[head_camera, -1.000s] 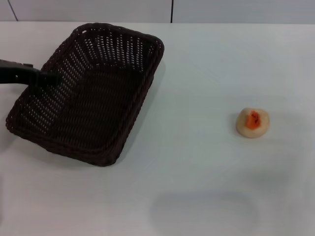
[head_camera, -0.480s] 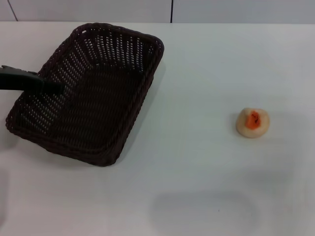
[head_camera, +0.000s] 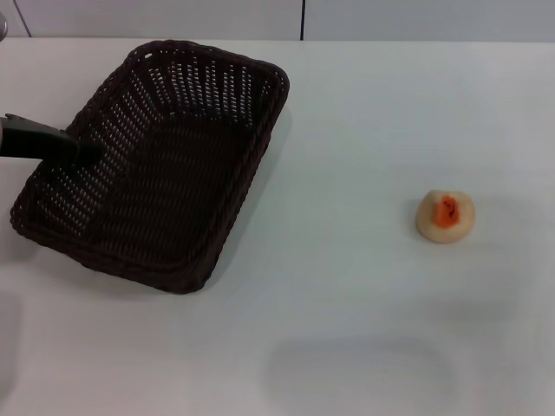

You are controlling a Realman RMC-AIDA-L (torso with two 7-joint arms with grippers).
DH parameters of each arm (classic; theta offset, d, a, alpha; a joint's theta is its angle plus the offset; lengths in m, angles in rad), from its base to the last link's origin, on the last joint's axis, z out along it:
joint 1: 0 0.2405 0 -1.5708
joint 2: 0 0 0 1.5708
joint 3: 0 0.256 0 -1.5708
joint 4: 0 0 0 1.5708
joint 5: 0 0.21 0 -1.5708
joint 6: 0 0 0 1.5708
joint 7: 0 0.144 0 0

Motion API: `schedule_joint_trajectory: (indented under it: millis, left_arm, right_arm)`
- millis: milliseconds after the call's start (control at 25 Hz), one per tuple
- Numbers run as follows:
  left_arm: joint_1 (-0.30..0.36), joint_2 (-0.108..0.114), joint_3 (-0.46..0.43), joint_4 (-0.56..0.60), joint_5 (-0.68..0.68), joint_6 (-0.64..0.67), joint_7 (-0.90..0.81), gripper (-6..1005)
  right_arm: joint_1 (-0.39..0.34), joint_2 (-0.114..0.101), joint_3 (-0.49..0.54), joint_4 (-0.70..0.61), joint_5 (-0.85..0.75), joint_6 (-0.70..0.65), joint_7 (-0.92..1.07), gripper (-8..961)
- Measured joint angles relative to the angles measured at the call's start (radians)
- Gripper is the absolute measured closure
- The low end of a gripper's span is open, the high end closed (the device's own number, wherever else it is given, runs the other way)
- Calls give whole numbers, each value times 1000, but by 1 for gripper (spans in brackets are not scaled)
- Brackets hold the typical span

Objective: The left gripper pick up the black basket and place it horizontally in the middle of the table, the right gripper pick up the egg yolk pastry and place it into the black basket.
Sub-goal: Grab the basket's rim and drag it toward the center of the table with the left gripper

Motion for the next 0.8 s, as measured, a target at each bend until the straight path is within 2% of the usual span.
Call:
schedule_joint_trajectory:
  millis: [160,560,800]
  left_arm:
    - [-4,0,0,0,0,0,-1,680]
    - [-15,3,-12,-26,-14,18,11,725]
    - [-37,6,-54,-84,-77,-19,94,737]
  right_arm:
    - [0,0,2,0,0,0,0,169]
    - [-1,-2,4,-1,4,0,0,169]
    - [-4,-2,4,-1,5,0,0,169]
